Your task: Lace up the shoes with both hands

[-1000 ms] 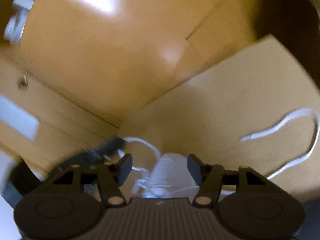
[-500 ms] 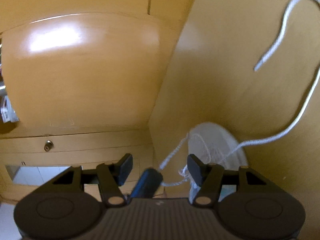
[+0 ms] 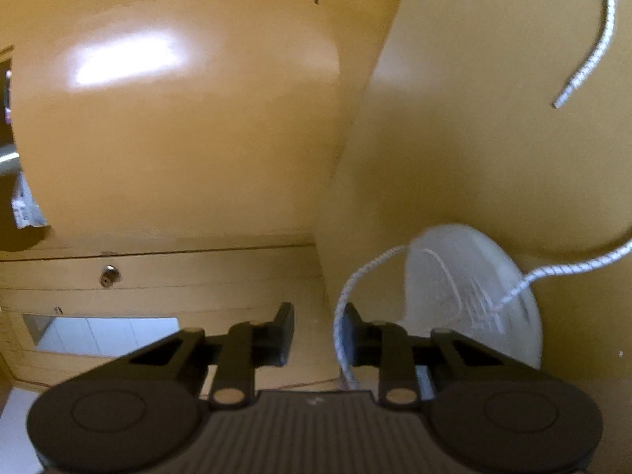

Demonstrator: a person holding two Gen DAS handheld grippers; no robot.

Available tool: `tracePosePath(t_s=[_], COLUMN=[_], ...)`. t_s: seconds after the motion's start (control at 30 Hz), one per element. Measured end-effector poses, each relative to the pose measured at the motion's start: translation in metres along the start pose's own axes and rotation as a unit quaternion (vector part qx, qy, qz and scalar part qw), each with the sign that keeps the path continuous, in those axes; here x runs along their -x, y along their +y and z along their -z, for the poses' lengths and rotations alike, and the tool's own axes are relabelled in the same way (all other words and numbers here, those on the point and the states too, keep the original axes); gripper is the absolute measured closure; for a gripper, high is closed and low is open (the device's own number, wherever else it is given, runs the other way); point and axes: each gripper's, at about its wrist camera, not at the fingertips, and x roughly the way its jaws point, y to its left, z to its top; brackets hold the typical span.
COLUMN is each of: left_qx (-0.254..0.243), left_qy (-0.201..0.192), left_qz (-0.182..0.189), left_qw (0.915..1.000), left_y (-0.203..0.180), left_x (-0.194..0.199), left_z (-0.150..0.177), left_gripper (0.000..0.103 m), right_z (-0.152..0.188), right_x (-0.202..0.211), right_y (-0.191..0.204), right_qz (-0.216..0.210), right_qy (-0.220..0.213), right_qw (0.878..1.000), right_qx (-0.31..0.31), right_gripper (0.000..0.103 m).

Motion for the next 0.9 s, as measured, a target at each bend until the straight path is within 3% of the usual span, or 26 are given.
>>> tracePosePath(t_s=[0.3,0.63,0.77,0.9], left_qx=[-0.002,0.005,0.009,0.011], left_qy=[0.008,0.013,0.014,0.013], left_qz=[-0.006,-0.017,-0.021,-0.036], left_qw=[0.9999,0.9998,0.9996,0.9992], left_y=[-0.001,0.002,0.001,0.001], left_x=[-0.002,-0.002,-0.004,-0.007], left_z=[0.002,0.006,0.005,0.004], left_gripper=[0.103,0.103,0.103,0.102], right_z=[-0.009,-0.015,-0.015,-0.010], right_x=[0.015,0.025,0.027,0.028], right_y=[0.009,0.013,0.017,0.027], right_qz=[0.004,0.027,0.038,0.053], right_qy=[-0.041,-0.064,-0.065,-0.071], right_qw=[0.998,0.992,0.991,0.986], right_qx=[0.051,0.103,0.111,0.145], right_gripper=[0.086,0.087,0.099,0.100])
